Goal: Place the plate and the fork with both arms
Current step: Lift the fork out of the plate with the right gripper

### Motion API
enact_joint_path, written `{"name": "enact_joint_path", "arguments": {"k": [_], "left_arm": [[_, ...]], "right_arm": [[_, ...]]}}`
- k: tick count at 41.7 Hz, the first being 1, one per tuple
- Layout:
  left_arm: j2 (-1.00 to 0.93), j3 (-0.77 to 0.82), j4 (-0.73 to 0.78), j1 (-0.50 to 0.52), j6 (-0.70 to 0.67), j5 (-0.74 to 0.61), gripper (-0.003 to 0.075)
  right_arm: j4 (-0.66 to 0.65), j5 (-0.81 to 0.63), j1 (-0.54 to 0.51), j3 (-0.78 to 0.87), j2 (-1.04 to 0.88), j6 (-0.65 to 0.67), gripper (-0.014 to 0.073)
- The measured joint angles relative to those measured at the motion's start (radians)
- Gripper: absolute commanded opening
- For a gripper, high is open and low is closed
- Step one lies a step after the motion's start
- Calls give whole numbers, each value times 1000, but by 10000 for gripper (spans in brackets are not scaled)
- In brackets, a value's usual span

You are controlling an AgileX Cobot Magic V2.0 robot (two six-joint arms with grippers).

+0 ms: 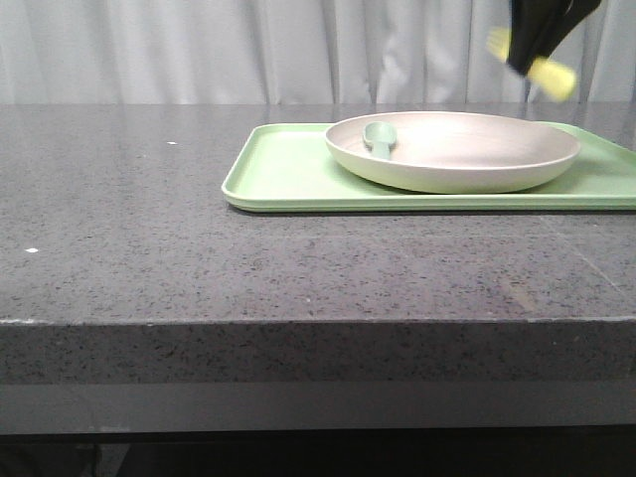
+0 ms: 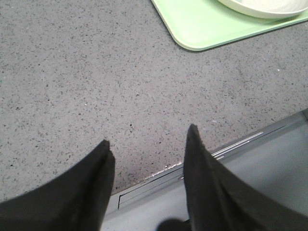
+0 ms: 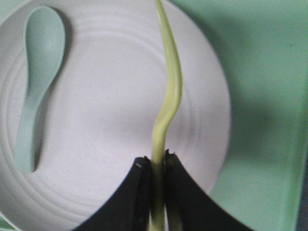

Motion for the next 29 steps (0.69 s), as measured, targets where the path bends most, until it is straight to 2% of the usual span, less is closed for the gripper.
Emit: {"name": "enact_joint_path", "arguments": {"k": [10, 20, 29], "left_arm": [[0, 0, 0, 0, 0, 0, 337], [0, 0, 0, 0, 0, 0, 337], [0, 0, 0, 0, 0, 0, 337]], "right_arm": [[44, 9, -151, 122, -120, -108, -67], [273, 9, -318, 205, -87, -309, -66], [456, 0, -363, 207, 12, -424, -66]]}}
